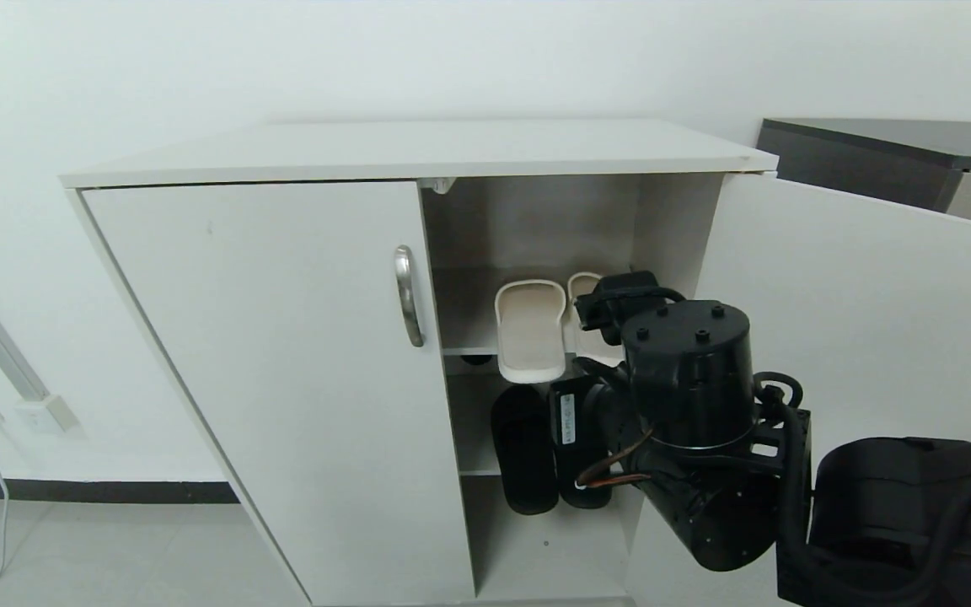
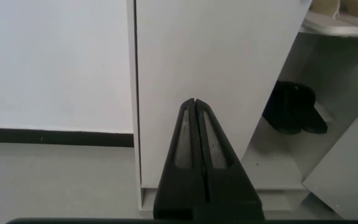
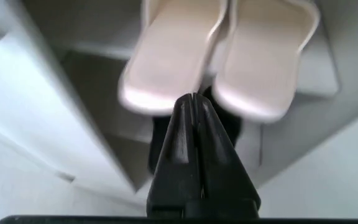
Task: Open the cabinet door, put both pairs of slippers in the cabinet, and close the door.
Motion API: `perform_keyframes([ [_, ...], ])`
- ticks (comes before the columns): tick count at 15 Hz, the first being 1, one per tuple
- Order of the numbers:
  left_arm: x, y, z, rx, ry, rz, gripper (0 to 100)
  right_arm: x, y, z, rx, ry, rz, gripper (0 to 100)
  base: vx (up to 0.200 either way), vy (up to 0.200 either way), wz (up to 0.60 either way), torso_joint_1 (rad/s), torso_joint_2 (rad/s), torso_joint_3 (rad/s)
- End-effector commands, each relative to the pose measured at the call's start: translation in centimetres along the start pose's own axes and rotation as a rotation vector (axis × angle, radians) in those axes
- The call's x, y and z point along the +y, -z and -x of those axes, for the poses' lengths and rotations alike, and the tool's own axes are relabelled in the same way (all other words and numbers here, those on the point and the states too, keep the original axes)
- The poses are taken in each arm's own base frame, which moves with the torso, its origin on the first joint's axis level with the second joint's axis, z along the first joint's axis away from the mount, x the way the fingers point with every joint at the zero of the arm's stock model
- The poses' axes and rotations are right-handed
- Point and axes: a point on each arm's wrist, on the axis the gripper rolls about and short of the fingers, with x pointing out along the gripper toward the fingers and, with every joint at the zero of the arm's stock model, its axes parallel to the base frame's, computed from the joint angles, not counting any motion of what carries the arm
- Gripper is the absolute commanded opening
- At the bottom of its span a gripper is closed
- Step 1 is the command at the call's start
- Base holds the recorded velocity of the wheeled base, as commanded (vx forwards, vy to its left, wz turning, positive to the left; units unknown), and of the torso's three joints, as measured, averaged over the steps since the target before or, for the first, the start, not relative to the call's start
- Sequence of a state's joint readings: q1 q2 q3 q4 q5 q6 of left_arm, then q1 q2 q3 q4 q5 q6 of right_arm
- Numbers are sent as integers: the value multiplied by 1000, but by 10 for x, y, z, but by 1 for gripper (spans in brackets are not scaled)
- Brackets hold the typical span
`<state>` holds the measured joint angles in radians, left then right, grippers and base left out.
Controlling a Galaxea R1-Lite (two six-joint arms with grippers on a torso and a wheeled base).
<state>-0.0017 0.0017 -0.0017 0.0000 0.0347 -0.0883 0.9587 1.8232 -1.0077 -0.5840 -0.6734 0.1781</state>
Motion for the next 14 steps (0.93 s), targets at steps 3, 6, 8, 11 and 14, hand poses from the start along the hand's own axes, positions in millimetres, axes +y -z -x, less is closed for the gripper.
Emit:
perform_keyframes([
  [3, 0, 0, 0, 0, -1, 4, 0, 1, 3, -1, 6, 1, 3, 0, -200, 0, 0, 2, 9, 1],
  [6, 0, 0, 0, 0, -1, 4, 0, -1, 8, -1, 23, 4, 20, 0, -200, 0, 0, 1, 2, 2],
  [8, 0, 0, 0, 0, -1, 4, 0, -2, 11, 0, 31, 6, 27, 0, -200, 0, 0, 2, 2, -2],
  [11, 0, 0, 0, 1, -1, 4, 0, -4, 16, 2, 43, 3, 39, 0, -200, 0, 0, 2, 4, 2],
  [14, 0, 0, 0, 0, -1, 4, 0, -6, 20, 1, 48, 8, 68, 0, -200, 0, 0, 7, 2, 6],
])
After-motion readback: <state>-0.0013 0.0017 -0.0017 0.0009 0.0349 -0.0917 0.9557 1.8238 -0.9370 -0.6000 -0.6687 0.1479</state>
